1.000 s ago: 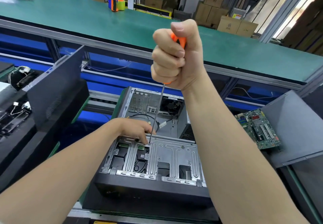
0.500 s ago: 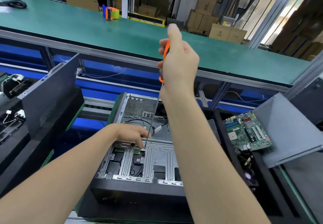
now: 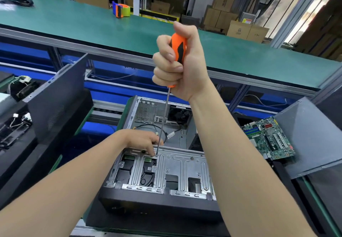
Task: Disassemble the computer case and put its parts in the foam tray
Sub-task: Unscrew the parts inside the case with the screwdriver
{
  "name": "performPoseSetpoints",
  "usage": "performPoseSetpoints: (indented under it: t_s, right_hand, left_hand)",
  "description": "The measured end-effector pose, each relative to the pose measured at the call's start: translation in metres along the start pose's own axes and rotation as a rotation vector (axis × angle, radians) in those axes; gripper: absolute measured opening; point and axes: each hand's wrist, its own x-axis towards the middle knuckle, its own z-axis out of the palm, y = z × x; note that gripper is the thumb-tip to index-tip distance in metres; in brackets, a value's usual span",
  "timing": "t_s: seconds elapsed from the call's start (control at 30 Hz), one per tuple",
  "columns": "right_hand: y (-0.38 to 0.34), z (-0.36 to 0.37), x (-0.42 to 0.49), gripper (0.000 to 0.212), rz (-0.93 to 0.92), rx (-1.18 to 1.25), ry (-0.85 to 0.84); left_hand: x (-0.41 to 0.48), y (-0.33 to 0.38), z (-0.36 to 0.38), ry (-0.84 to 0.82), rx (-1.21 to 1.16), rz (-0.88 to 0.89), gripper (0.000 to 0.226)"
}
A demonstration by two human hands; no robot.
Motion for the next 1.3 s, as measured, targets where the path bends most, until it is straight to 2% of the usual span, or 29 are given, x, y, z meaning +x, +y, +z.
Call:
performPoseSetpoints:
  t_s: [0.07,0.17,0.3,0.37,0.43,0.53,0.63,0.73,0.83,0.9,1.0,1.17,1.23,1.3]
  right_hand:
    - [0.001,-0.005,0.002,0.050,0.056,0.081,-0.168]
    - [0.006,-0.008,0.002,0.046,0.131,0.156,-0.333]
    - [0.012,-0.012,-0.009,0.049,0.158,0.228,-0.402]
    - [0.007,-0.014,-0.010,0.048,0.167,0.220,-0.360]
    - [-0.003,-0.018,-0.006,0.046,0.113,0.100,-0.213]
    - [-0.013,-0.007,-0.015,0.043,0.059,-0.231,0.280]
    - [-0.012,0.014,-0.021,0.036,0.016,-0.275,0.694]
    - [0.006,0.036,-0.016,0.034,-0.217,-0.366,1.066]
    - [0.024,0.048,-0.008,0.038,-0.529,-0.449,1.242]
    - [0.027,0.047,-0.003,0.046,-0.606,-0.453,1.209]
    - [0.023,0.039,0.000,0.056,-0.516,-0.465,0.993]
    - [0.006,0.012,-0.001,0.060,-0.198,-0.191,0.321]
    - [0.003,0.000,0.000,0.059,-0.135,-0.034,0.060]
    - [0.004,-0.008,0.003,0.057,-0.086,0.098,-0.126]
  left_hand:
    - [0.000,0.000,0.000,-0.003,-0.035,0.008,0.031]
    - [0.001,-0.001,0.001,-0.011,-0.050,0.011,0.029]
    - [0.002,0.001,0.002,0.003,-0.031,0.012,0.030]
    - [0.002,0.001,0.002,0.004,-0.010,0.013,0.029]
    - [0.002,-0.001,0.002,0.008,0.015,0.013,0.027]
    - [0.003,-0.003,0.002,0.003,0.027,0.022,0.018]
    - [0.003,-0.004,0.000,0.014,0.060,0.021,0.021]
    - [0.003,-0.005,0.000,0.005,0.043,0.018,0.017]
    - [0.004,-0.005,0.000,0.008,0.042,0.002,0.016]
    - [0.004,-0.004,0.000,0.025,0.053,-0.003,0.016]
    - [0.005,-0.004,0.001,0.012,0.056,0.022,0.016]
    - [0.004,-0.002,0.000,0.016,0.071,0.020,0.020]
    - [0.004,-0.002,0.000,0.007,0.073,0.018,0.013]
    - [0.003,-0.002,-0.001,0.006,0.084,0.016,0.009]
